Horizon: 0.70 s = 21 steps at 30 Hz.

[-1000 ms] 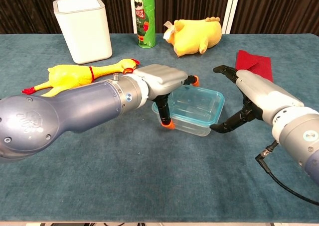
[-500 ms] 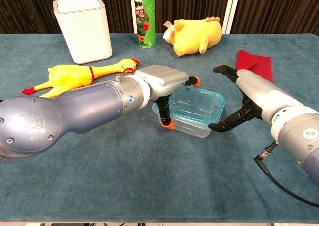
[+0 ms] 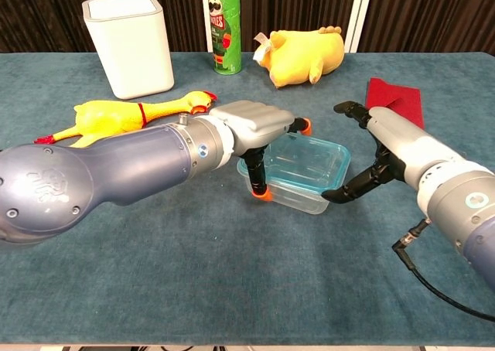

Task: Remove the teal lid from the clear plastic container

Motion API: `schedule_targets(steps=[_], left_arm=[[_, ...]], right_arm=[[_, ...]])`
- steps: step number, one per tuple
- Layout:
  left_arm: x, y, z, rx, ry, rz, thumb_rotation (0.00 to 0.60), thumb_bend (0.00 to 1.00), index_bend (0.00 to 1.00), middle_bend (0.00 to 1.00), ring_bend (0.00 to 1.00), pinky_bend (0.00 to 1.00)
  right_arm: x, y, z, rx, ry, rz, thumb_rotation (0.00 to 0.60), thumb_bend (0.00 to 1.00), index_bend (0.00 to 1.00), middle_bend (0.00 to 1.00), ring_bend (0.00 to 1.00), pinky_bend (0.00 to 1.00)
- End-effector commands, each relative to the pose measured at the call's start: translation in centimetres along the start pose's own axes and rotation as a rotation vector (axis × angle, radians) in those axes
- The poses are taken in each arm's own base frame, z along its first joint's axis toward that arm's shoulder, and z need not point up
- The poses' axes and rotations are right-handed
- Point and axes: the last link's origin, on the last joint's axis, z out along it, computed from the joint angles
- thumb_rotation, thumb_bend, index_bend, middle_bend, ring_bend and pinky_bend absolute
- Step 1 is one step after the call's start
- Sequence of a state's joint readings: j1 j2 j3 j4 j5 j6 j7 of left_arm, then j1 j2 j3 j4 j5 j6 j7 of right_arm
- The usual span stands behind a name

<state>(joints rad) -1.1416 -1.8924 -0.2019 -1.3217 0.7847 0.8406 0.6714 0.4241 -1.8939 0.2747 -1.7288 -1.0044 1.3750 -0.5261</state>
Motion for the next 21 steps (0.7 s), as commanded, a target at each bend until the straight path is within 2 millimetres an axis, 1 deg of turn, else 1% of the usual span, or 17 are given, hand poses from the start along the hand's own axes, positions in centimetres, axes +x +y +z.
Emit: schedule_targets(steps=[1,9,21], left_arm=[[0.09,0.03,-0.02,-0.007,-0.002,-0.006,0.600,0.16,0.16,0.18,0.16,0.34],[0.54,-0.04,0.03,-0.019,-0.004,-0.027,0.600,0.16,0.16,0.18,0.16,0.34],[0.45,-0.12,0.03,-0.028,-0.027,-0.036,0.600,0.16,0.16,0.19,0.16,0.34]], right_arm=[[-0.05,0.07,0.10,0.014,0.012,-0.009,0.600,0.27,0.00,0.00,0.00,0.00],[-0.25,0.16,0.40,0.058,0.054,0.006,0.600,0.27,0.00,0.00,0.00,0.00],[-0.35,0.52,0.46,0.071,0.078,0.036,0.600,0.27,0.00,0.00,0.00,0.00]])
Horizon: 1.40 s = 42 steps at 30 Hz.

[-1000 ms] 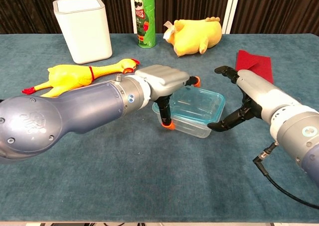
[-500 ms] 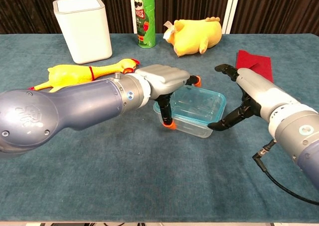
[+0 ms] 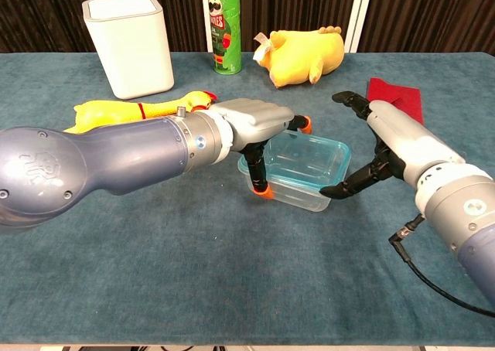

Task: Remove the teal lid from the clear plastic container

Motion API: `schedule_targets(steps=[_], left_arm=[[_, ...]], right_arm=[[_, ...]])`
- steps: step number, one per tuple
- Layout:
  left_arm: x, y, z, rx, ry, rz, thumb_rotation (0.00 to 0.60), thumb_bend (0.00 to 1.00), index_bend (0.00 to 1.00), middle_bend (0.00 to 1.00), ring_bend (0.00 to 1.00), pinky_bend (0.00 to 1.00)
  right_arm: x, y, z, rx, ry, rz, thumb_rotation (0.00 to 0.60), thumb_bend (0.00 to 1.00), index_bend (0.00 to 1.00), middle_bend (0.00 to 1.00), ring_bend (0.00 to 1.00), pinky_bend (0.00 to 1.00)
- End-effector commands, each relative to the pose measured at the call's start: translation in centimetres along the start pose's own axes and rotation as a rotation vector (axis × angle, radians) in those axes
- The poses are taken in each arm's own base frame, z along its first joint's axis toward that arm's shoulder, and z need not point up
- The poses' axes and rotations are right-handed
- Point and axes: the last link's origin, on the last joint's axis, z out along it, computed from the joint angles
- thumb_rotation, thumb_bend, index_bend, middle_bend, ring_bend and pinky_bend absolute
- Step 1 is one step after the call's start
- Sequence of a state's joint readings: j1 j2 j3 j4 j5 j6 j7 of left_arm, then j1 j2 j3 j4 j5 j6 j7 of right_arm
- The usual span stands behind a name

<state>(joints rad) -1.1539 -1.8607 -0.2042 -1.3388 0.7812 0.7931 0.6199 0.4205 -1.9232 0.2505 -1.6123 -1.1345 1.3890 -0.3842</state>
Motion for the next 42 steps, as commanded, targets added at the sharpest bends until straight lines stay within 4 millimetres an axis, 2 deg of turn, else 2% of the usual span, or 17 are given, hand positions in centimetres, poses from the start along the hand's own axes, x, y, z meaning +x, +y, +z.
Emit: schedule_targets(steps=[1,24,35,37,42], left_arm=[[0.0,0.0,0.0,-0.001,-0.001,0.002,0.600,0.16,0.16,0.19,0.16,0.34],[0.1,0.0,0.0,-0.002,-0.005,0.000,0.600,0.16,0.16,0.19,0.16,0.34],[0.2,0.4,0.1,-0.012,0.001,-0.013,0.600,0.16,0.16,0.19,0.16,0.34],[0.3,0.3,0.1,-0.008,0.006,-0.014,0.600,0.16,0.16,0.19,0.16,0.33],[0.7,0.1,0.2,0.008,0.046,-0.009,0.600,0.16,0.16,0.19,0.16,0.32]], right_arm=[[0.0,0.0,0.0,-0.001,0.002,0.005,0.600,0.27,0.00,0.00,0.00,0.00],[0.4,-0.4,0.8,-0.007,0.025,0.017,0.600,0.27,0.00,0.00,0.00,0.00],[0.6,0.0,1.0,-0.013,0.027,-0.006,0.600,0.27,0.00,0.00,0.00,0.00],[0.6,0.1,1.0,-0.014,0.027,-0.007,0.600,0.27,0.04,0.00,0.00,0.00],[0.7,0.3,1.0,-0.014,0.033,-0.012,0.600,0.27,0.24,0.09,0.00,0.00]])
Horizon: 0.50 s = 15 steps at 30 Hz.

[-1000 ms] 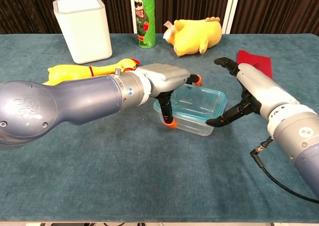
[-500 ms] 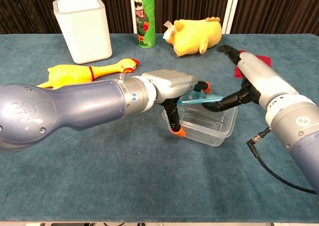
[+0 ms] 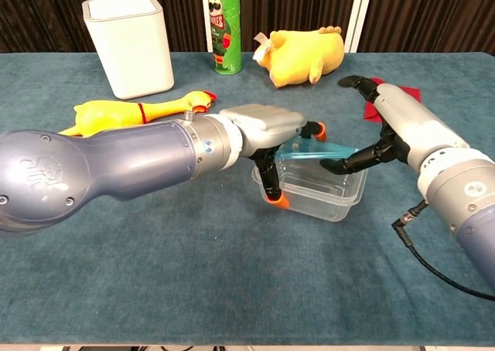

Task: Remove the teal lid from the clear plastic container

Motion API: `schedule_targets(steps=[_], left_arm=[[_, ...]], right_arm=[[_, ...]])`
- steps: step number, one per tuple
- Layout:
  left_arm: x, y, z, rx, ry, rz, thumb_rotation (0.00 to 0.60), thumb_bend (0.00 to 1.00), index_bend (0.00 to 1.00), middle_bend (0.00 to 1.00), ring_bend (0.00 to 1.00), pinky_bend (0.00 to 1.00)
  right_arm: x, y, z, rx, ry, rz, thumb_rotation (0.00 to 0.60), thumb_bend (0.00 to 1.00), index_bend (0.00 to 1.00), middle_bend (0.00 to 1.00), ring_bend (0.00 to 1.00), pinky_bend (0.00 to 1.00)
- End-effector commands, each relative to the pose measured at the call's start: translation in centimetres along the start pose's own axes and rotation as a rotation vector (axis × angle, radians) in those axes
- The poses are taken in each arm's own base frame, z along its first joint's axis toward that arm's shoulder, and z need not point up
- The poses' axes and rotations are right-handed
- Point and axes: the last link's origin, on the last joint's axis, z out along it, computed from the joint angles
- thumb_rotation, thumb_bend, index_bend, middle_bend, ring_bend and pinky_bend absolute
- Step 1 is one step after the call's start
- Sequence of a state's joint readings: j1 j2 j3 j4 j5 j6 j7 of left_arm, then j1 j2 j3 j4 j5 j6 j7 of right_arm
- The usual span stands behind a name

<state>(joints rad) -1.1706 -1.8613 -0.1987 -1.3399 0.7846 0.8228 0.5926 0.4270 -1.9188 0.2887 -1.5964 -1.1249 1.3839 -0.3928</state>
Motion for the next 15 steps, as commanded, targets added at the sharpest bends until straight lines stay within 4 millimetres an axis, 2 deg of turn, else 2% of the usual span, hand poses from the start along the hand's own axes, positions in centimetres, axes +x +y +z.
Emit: schedule_targets(steps=[1,8,15], left_arm=[[0.29,-0.15,0.07,0.012,0.029,0.000,0.600,0.16,0.16,0.18,0.15,0.32],[0.48,-0.73,-0.02,0.028,0.036,0.003,0.600,0.16,0.15,0.16,0.11,0.28],[0.41,-1.13,-0.23,0.032,0.013,0.004,0.600,0.15,0.10,0.11,0.06,0.23]], right_arm=[[0.03,0.10,-0.02,0.001,0.001,-0.003,0.600,0.27,0.27,0.11,0.00,0.00],[0.10,0.48,-0.05,-0.004,-0.002,-0.004,0.600,0.25,0.38,0.14,0.00,0.00],[0.09,0.62,-0.18,-0.004,-0.003,0.000,0.600,0.30,0.40,0.14,0.00,0.00]])
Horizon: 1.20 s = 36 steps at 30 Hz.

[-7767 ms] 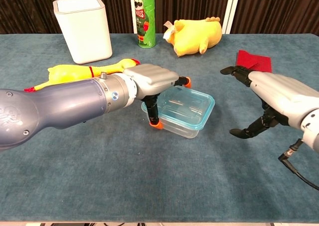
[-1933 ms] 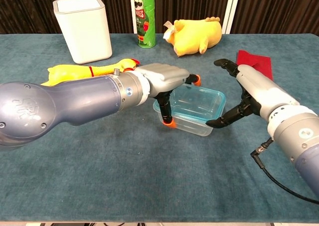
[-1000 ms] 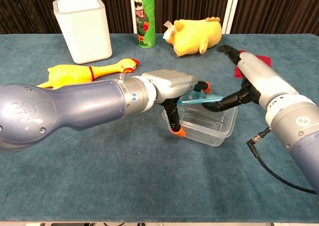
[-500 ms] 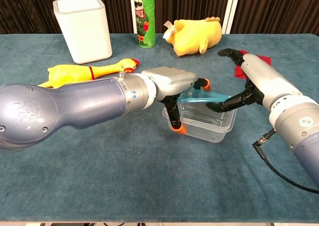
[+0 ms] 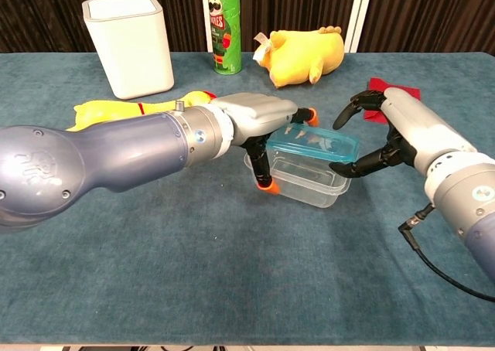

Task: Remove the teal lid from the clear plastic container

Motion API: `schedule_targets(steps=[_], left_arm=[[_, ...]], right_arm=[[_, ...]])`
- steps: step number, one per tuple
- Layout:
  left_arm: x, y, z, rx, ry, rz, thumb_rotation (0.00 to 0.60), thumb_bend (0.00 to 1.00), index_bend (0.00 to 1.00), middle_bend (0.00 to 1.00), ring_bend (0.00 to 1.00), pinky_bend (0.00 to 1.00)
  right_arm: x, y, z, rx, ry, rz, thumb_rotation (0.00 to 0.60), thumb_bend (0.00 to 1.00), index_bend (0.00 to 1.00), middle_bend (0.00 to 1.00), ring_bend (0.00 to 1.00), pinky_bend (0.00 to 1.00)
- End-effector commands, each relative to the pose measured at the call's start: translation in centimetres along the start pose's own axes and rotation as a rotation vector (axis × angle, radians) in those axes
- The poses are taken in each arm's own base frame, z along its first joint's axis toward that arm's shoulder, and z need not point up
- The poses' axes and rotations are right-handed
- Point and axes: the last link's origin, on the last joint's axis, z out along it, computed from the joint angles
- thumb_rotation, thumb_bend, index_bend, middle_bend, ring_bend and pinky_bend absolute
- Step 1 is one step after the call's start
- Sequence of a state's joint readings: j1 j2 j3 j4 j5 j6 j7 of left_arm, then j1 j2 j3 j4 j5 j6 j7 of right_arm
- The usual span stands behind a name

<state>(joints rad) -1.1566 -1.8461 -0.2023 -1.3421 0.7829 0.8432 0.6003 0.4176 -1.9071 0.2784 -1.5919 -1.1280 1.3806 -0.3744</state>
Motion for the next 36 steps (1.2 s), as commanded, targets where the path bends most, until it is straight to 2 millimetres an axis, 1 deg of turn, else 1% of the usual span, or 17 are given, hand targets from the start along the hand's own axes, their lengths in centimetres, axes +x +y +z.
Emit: schedule_targets(steps=[1,6,11,19,25,30,33,36], left_arm=[[-0.1,-0.1,-0.1,0.001,-0.012,0.000,0.600,0.14,0.10,0.10,0.05,0.23],[-0.1,-0.2,-0.2,0.001,-0.028,0.000,0.600,0.10,0.08,0.08,0.04,0.22],[0.1,-0.3,-0.3,0.006,-0.027,-0.003,0.600,0.05,0.07,0.05,0.03,0.21],[0.5,-0.4,-0.5,0.009,-0.014,-0.015,0.600,0.05,0.06,0.04,0.03,0.21],[0.8,-0.4,-0.7,0.005,-0.011,-0.020,0.600,0.05,0.06,0.04,0.03,0.21],[0.7,-0.4,-0.8,0.005,-0.014,-0.022,0.600,0.05,0.06,0.04,0.03,0.21],[0.8,-0.3,-0.9,0.002,-0.010,-0.026,0.600,0.05,0.06,0.04,0.03,0.21],[1.1,-0.2,-1.0,-0.003,0.004,-0.035,0.600,0.05,0.06,0.04,0.03,0.21]], right_arm=[[0.0,0.0,0.0,0.002,0.000,0.001,0.600,0.30,0.40,0.14,0.00,0.00],[0.0,-0.1,-0.1,0.005,0.000,0.005,0.600,0.33,0.42,0.14,0.00,0.00],[0.0,-0.1,-0.1,0.004,0.000,0.002,0.600,0.41,0.45,0.15,0.00,0.00],[0.1,-0.2,-0.3,-0.002,0.000,0.000,0.600,0.50,0.51,0.15,0.00,0.00],[0.2,-0.3,-0.4,0.002,-0.006,0.000,0.600,0.61,0.53,0.16,0.00,0.00],[0.1,-0.2,-0.6,0.002,-0.012,-0.003,0.600,0.64,0.55,0.16,0.00,0.00],[0.1,-0.1,-0.6,0.006,-0.011,-0.007,0.600,0.64,0.55,0.16,0.00,0.00],[0.2,-0.1,-0.6,0.012,-0.006,-0.005,0.600,0.64,0.58,0.16,0.00,0.00]])
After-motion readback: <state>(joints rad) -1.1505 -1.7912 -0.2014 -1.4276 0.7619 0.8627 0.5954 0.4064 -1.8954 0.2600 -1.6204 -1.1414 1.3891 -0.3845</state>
